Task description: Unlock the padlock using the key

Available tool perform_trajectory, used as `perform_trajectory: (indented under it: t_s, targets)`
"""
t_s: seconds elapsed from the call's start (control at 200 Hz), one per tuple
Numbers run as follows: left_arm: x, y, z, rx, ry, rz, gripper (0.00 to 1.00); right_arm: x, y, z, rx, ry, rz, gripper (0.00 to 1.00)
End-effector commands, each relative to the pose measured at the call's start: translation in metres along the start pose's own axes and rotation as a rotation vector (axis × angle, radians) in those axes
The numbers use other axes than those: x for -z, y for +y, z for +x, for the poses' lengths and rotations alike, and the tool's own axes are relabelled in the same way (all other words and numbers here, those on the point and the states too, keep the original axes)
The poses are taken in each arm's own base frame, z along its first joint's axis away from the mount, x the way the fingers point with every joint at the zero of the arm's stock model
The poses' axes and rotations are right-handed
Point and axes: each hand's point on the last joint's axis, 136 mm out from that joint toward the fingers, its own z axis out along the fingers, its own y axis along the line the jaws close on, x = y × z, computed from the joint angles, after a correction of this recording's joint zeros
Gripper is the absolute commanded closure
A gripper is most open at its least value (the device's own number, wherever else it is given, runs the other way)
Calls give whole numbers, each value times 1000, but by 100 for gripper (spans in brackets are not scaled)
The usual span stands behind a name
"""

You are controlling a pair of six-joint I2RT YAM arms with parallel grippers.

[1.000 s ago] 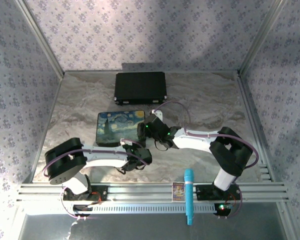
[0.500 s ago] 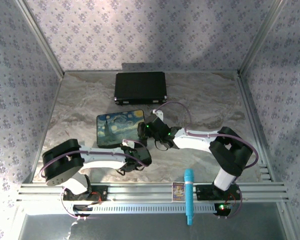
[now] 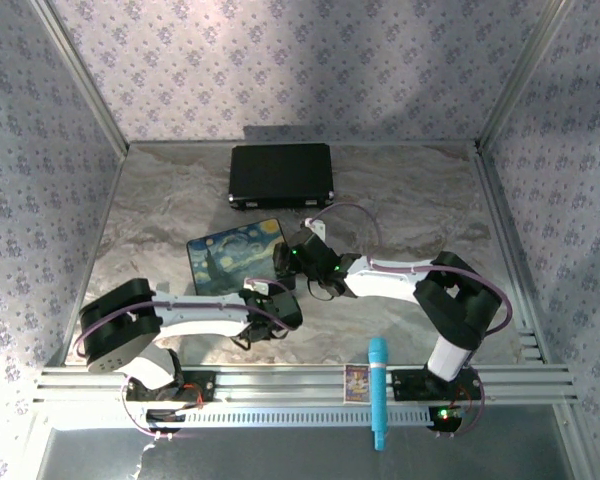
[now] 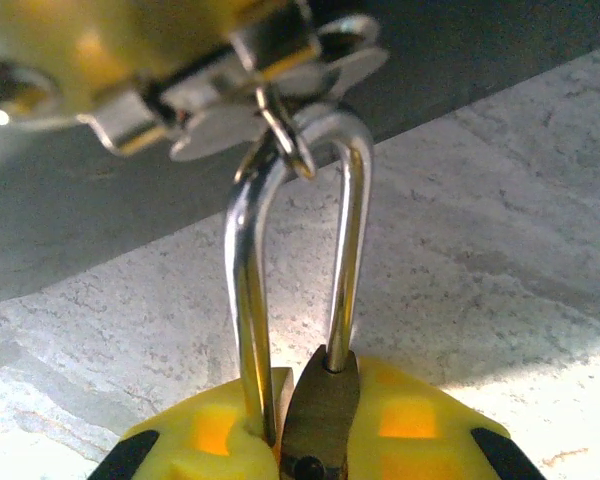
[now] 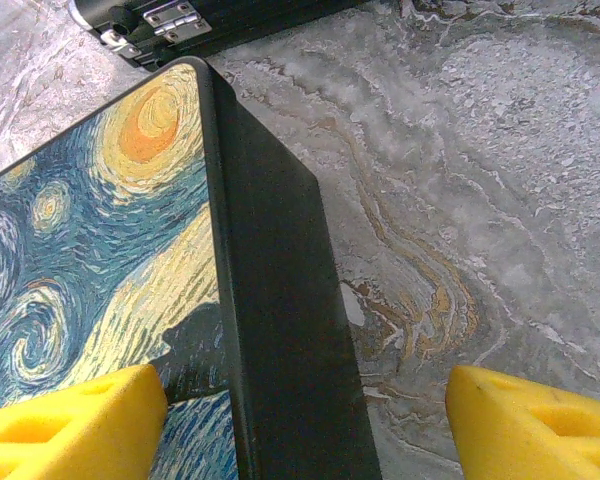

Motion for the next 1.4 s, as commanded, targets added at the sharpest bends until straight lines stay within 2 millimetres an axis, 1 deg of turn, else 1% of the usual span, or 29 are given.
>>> perform_trajectory:
  t_s: [0.0,0.07,0.135,0.175,0.235,0.325,0.385,0.485,0.59,0.7,0.805,0.895,1.009,1.069,1.099,1.134,1.184,1.244,1.304,1.394]
  targets:
    - [2,31,-1,-33,10,-130,94,-2,-68,88,116,305,206,24]
    - [7,31,-7,-50,-7,-139,94,-2,-66,89,115,306,202,24]
    - [12,40,-13,-58,-21,-183,93,-2,-67,89,116,309,205,24]
    - [12,40,-14,-55,-21,-181,93,-3,-67,91,115,313,206,24]
    - [8,32,-11,-51,-16,-148,92,-3,-68,91,112,316,206,24]
    - [-4,19,0,-57,12,-124,85,-3,-69,92,113,318,208,24]
    - [-7,10,4,-68,15,-111,83,-4,-69,92,110,318,208,24]
    - [-6,-3,6,-86,5,-95,80,-3,-68,93,114,323,207,24]
    - [-5,-7,8,-79,13,-88,74,-3,-69,91,112,319,211,24]
    - [-4,-12,9,-65,16,-55,73,-3,-68,92,110,321,209,24]
    - [3,-15,6,-59,5,-25,72,-5,-69,93,112,324,211,24]
    - [8,-19,5,-49,2,8,80,-6,-70,94,108,324,213,24]
    - [8,-13,6,-57,18,-9,83,-7,-68,94,104,326,207,24]
    - [5,-5,7,-54,33,-21,95,-6,-69,95,106,328,207,24]
    - [3,1,7,-52,37,-32,98,-6,-69,95,106,327,208,24]
    - [3,10,5,-52,29,-64,99,-6,-70,95,105,328,210,24]
    - [5,23,2,-61,21,-120,97,-6,-70,95,106,328,210,24]
    - [7,32,-2,-70,11,-159,96,-6,-69,95,104,328,207,24]
    - [6,30,-4,-74,10,-153,97,-7,-69,96,103,328,204,24]
    - [6,18,-4,-85,6,-138,99,-7,-68,96,102,330,202,24]
